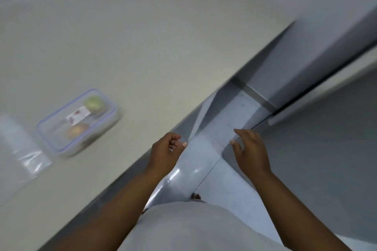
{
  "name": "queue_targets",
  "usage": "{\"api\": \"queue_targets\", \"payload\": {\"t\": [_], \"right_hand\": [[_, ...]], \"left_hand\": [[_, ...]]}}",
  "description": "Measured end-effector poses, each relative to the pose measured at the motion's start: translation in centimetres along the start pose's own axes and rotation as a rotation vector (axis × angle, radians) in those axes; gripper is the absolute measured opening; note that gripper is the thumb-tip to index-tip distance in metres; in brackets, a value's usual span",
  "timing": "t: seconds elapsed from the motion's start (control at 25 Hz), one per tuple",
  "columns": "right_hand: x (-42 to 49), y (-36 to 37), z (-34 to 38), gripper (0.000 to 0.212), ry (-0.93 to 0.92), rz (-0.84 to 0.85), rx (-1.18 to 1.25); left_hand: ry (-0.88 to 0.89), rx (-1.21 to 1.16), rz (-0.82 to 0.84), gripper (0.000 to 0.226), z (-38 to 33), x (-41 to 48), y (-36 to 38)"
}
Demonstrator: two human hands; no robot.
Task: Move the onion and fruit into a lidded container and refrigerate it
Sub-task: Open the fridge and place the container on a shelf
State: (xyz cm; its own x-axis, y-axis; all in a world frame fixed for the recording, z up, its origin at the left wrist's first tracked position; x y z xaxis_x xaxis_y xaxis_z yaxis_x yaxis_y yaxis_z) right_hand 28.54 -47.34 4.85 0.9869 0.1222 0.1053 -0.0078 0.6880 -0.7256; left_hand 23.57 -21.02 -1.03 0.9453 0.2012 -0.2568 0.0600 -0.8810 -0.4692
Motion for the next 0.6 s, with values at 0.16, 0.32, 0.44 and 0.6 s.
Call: {"api": "queue_targets", "payload": {"t": [0.16, 0.32, 0.44, 0.6], "right_hand": [[1.9, -14.9, -2.1, 0.03, -0.086, -0.428, -0.233], [4.1, -26.5, -2.2, 0.039, -0.085, -0.663, -0.421], [5.8, -31.2, -2.5, 0.045, -0.018, -0.662, -0.508], [6.5, -32.1, -3.3, 0.054, 0.002, -0.613, -0.591]], "left_hand": [[0.189, 0.096, 0.25, 0.017, -9.8, 3.9, 9.4], [0.33, 0.145, 0.336, 0.027, -20.5, 6.9, 18.2], [0.424, 0.188, 0.358, 0.044, -28.6, 8.3, 24.1], [0.477, 0.254, 0.375, 0.061, -36.2, 10.1, 29.2]]}}
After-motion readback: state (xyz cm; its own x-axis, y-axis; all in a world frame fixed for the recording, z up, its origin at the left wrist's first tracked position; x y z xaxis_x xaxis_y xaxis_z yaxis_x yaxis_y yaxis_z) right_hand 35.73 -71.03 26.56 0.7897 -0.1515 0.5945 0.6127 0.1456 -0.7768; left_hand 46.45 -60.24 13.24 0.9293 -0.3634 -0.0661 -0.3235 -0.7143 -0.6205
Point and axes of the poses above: each hand's wrist, its own x-axis towards the middle knuckle, its own y-axis out of the palm, z = x × y, the point moved 9 cm from there along x, towards the middle knuckle, and after that the axes turned 13 degrees about x, right-handed, at the moved point
